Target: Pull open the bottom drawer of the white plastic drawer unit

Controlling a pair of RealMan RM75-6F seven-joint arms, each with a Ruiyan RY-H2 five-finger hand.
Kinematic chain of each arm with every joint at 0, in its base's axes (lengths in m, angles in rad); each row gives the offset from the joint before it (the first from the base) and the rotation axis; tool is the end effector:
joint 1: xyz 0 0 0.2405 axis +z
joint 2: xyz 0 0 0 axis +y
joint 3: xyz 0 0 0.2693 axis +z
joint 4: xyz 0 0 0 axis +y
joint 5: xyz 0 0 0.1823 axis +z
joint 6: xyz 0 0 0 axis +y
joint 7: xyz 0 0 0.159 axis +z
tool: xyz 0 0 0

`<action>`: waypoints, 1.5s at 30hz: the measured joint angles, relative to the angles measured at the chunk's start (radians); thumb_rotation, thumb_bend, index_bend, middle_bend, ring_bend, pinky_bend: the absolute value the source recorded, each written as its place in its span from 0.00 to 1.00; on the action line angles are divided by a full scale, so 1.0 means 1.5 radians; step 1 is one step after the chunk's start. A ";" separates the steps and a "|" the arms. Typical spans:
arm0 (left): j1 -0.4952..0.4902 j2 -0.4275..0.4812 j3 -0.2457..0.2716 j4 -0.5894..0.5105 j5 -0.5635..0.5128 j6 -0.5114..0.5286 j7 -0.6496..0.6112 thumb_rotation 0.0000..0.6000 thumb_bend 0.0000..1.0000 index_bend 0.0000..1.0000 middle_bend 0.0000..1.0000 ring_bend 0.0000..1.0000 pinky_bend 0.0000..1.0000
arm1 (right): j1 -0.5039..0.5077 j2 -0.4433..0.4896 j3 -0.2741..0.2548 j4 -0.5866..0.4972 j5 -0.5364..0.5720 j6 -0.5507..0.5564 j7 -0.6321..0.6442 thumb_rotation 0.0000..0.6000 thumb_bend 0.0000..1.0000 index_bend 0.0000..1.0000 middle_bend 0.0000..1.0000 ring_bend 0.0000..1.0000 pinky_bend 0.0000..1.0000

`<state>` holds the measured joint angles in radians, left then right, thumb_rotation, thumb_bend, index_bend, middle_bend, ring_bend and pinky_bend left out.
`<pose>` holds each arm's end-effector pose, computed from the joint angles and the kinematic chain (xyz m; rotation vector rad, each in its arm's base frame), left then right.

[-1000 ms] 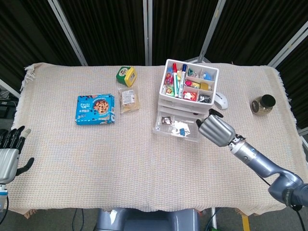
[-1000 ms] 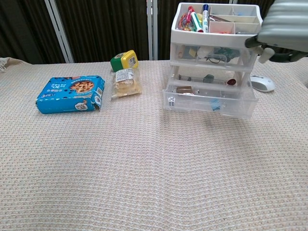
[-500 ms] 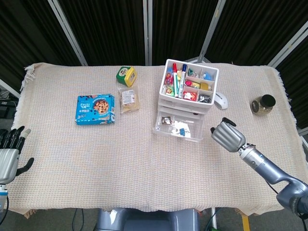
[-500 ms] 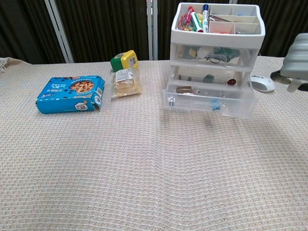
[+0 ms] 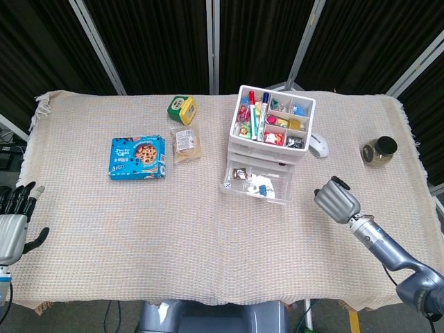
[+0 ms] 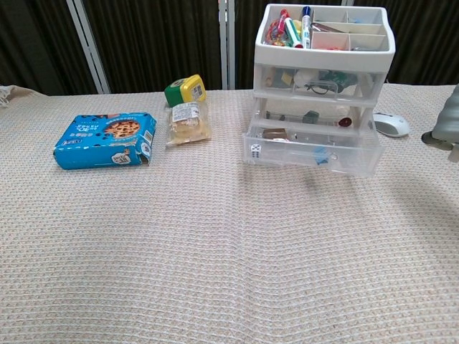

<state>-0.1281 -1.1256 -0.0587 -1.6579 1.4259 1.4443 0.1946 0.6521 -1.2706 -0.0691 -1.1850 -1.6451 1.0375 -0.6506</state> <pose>-0.3071 0.2087 0.1835 -1.4184 -0.8272 -0.7777 -0.2605 -0.3488 0.1016 2.0831 0.2025 0.2633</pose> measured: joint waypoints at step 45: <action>0.000 -0.002 -0.001 0.003 -0.001 0.000 -0.004 1.00 0.34 0.06 0.00 0.00 0.00 | -0.212 0.089 0.210 -0.316 0.293 0.222 0.259 1.00 0.07 0.00 0.01 0.02 0.00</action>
<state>-0.1282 -1.1282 -0.0607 -1.6537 1.4243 1.4446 0.1891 0.3336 -1.1367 0.2465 -1.6583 -1.2059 1.3700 -0.2615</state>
